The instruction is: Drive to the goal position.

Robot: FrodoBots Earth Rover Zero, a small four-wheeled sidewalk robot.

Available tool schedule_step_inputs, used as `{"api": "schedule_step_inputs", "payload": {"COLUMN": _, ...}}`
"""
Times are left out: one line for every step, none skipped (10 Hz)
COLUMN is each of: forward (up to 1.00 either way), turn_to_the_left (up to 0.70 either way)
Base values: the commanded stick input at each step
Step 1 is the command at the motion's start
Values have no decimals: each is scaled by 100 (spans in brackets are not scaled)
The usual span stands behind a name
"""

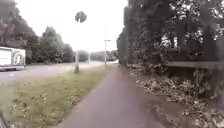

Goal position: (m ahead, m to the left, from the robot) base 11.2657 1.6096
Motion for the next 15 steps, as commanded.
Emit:
{"api": "schedule_step_inputs", "payload": {"forward": 100, "turn_to_the_left": 0}}
{"api": "schedule_step_inputs", "payload": {"forward": 100, "turn_to_the_left": 0}}
{"api": "schedule_step_inputs", "payload": {"forward": 100, "turn_to_the_left": 0}}
{"api": "schedule_step_inputs", "payload": {"forward": 100, "turn_to_the_left": 0}}
{"api": "schedule_step_inputs", "payload": {"forward": 100, "turn_to_the_left": 0}}
{"api": "schedule_step_inputs", "payload": {"forward": 100, "turn_to_the_left": 0}}
{"api": "schedule_step_inputs", "payload": {"forward": 100, "turn_to_the_left": 0}}
{"api": "schedule_step_inputs", "payload": {"forward": 100, "turn_to_the_left": 0}}
{"api": "schedule_step_inputs", "payload": {"forward": 100, "turn_to_the_left": 0}}
{"api": "schedule_step_inputs", "payload": {"forward": 100, "turn_to_the_left": 0}}
{"api": "schedule_step_inputs", "payload": {"forward": 100, "turn_to_the_left": 0}}
{"api": "schedule_step_inputs", "payload": {"forward": 100, "turn_to_the_left": 0}}
{"api": "schedule_step_inputs", "payload": {"forward": 100, "turn_to_the_left": 0}}
{"api": "schedule_step_inputs", "payload": {"forward": 100, "turn_to_the_left": 0}}
{"api": "schedule_step_inputs", "payload": {"forward": 100, "turn_to_the_left": 0}}
